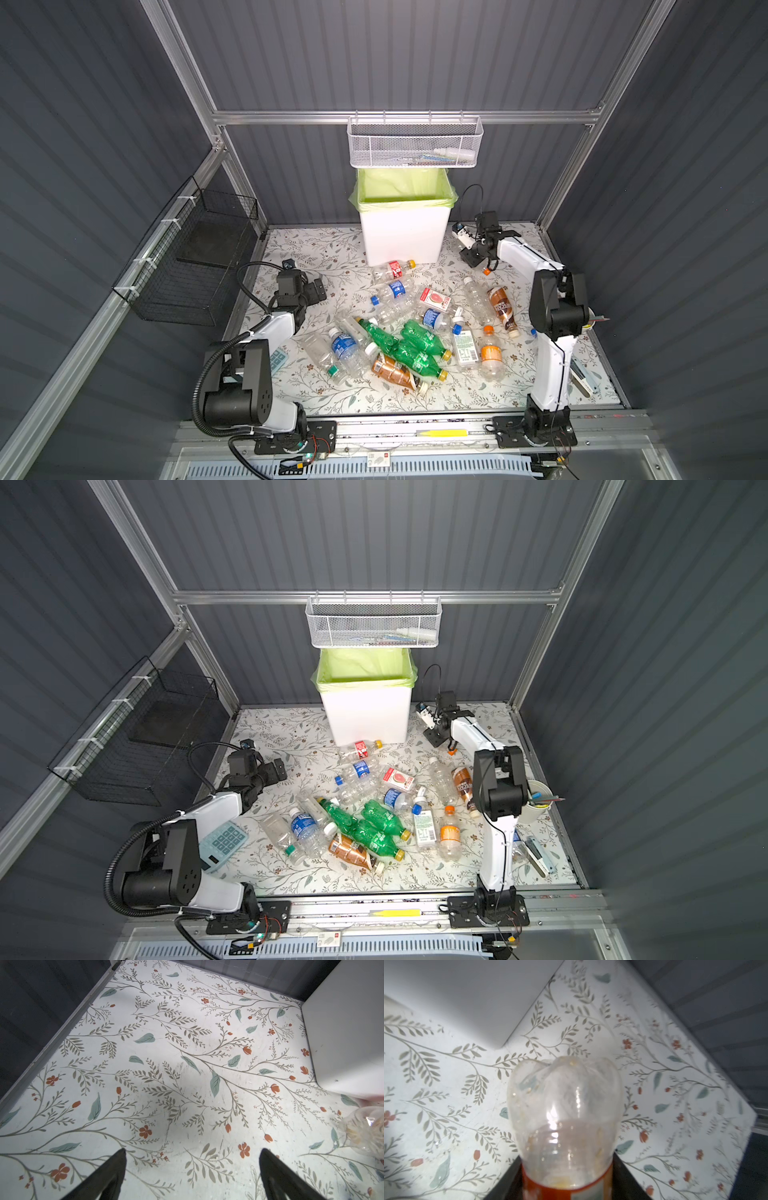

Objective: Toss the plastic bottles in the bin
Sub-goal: 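Lift the orange-labelled bottle with the right gripper and carry it over the bin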

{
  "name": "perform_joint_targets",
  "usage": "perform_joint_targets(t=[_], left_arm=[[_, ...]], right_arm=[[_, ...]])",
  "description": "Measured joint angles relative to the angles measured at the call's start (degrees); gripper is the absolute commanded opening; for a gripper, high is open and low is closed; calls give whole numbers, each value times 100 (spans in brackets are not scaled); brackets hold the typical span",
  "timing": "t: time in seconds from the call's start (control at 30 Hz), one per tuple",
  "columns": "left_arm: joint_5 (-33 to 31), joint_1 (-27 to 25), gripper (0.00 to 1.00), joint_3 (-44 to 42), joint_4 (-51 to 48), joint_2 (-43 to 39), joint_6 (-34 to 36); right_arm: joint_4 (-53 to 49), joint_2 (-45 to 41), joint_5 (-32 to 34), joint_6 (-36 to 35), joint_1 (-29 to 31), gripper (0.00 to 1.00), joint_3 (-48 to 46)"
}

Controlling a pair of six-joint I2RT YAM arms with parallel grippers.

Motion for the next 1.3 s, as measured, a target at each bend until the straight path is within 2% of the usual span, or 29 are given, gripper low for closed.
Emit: perform_joint_targets(t=[0.23, 0.47, 0.6, 0.7, 0.8, 0.97, 1.07, 1.2, 1.3], left_arm=[[-122, 0, 100, -162, 70, -17, -249], [-210, 0, 100, -173, 170, -15, -452], [-225, 0, 100, -173, 179, -15, -525], [-225, 0, 100, -173, 190, -15, -560], [-223, 0, 100, -173, 192, -15, -575], [-221, 0, 100, -173, 195, -15, -621], [-203, 0, 100, -173, 201, -15, -664], [-177, 0, 100, -173, 205, -15, -678], [-157, 0, 100, -173, 203, -15, -680]], right_arm=[[1029, -1725, 149, 632, -343, 49, -890], [2238, -3458, 227, 1561, -557, 52, -935], [3141, -4030, 92, 2354, -542, 56, -734], [3912, -4133, -107, 3086, -525, 56, -529], [4444, -3762, -380, 3700, -376, 56, 44], [4570, -2361, -879, 4190, 291, 56, 1375], [4168, -1327, -1220, 4269, 662, 69, 2074], [2754, 125, -1311, 3827, 1064, 99, 3414], [1716, 750, -1099, 3412, 1252, 99, 4118]])
